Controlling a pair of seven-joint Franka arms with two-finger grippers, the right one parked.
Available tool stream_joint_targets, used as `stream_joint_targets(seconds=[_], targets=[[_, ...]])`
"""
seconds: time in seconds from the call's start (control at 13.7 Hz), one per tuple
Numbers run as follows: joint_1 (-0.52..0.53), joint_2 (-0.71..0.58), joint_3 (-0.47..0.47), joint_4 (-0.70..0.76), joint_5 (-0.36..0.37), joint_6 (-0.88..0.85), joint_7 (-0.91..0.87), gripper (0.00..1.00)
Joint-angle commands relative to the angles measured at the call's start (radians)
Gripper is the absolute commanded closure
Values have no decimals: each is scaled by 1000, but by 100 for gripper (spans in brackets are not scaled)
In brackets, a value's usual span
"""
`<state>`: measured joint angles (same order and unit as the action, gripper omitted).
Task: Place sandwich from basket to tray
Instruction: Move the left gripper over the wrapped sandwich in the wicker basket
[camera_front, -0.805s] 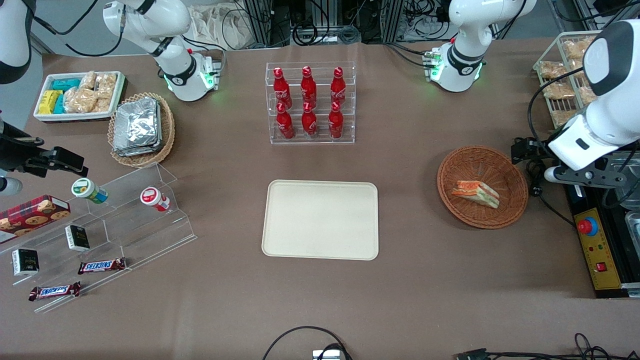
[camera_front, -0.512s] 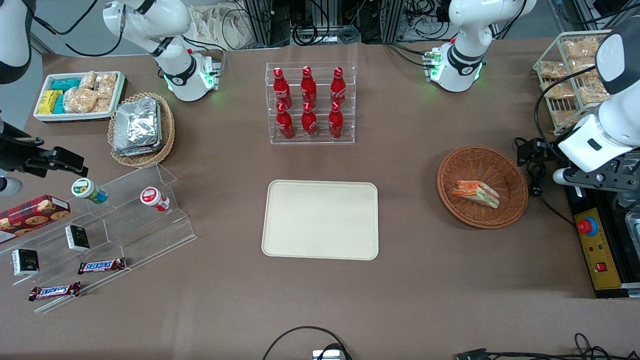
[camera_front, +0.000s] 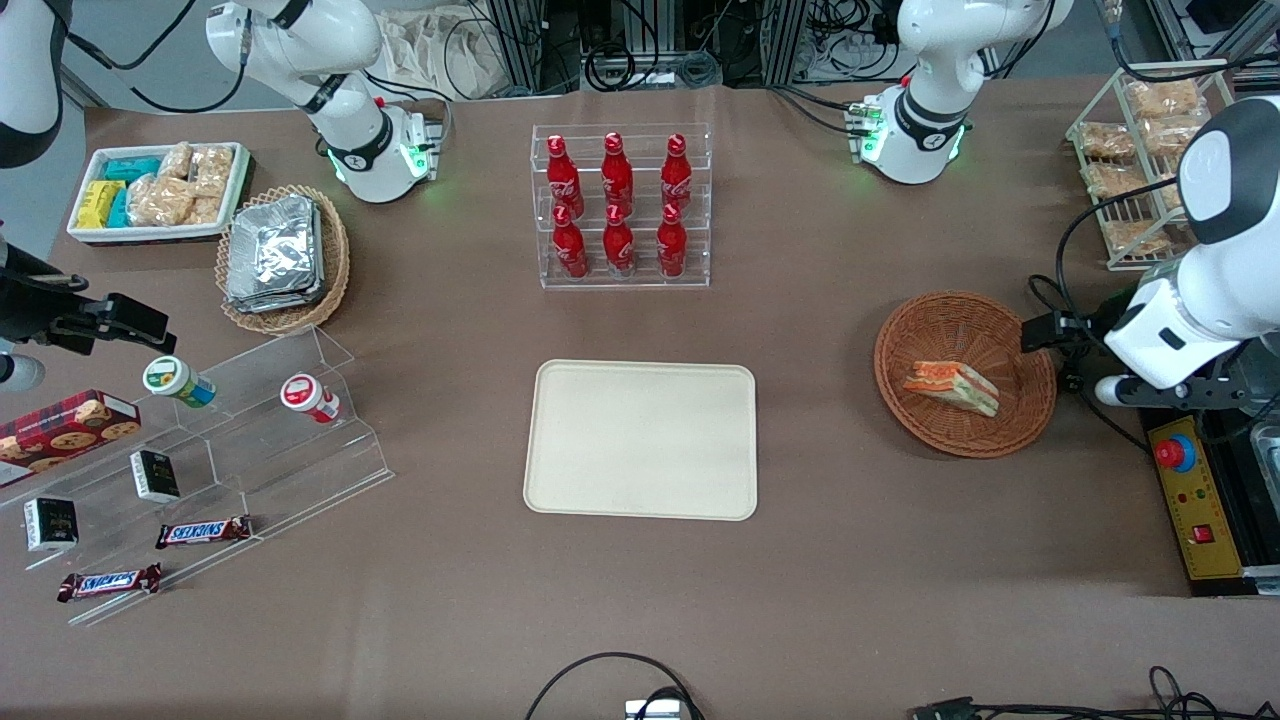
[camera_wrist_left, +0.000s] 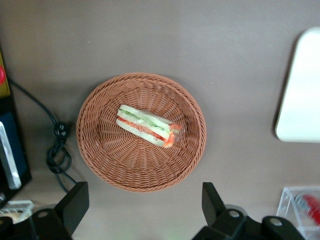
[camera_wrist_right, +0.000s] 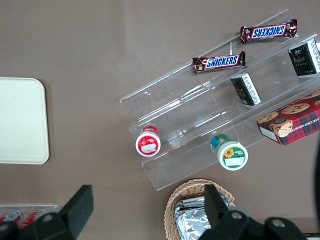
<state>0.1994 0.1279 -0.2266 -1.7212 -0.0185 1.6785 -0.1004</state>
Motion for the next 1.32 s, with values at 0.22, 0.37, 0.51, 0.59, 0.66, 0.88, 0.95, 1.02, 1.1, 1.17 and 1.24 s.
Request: stream_joint_targets(seconds=[0.22, 0.37, 0.51, 0.59, 0.66, 0.88, 0.95, 1.02, 1.1, 1.17, 1.24], targets=[[20, -85, 6, -286, -26, 295, -656, 0], [9, -62, 0, -357, -25, 393, -836, 0], [3, -47, -3, -446, -25, 543, -1050, 0], [-1, -27, -3, -471, -24, 600, -1140, 0], [-3, 4, -3, -471, -24, 607, -1213, 0], [-20, 22, -3, -497, -24, 610, -1271, 0], [-23, 25, -5, -498, -24, 610, -1291, 0], [-40, 38, -5, -498, -24, 612, -1315, 0], [-61, 47, -5, -502, -21, 613, -1320, 0], [-70, 56, -5, -514, -18, 618, -1320, 0], [-77, 64, -5, -517, -17, 627, -1320, 0]])
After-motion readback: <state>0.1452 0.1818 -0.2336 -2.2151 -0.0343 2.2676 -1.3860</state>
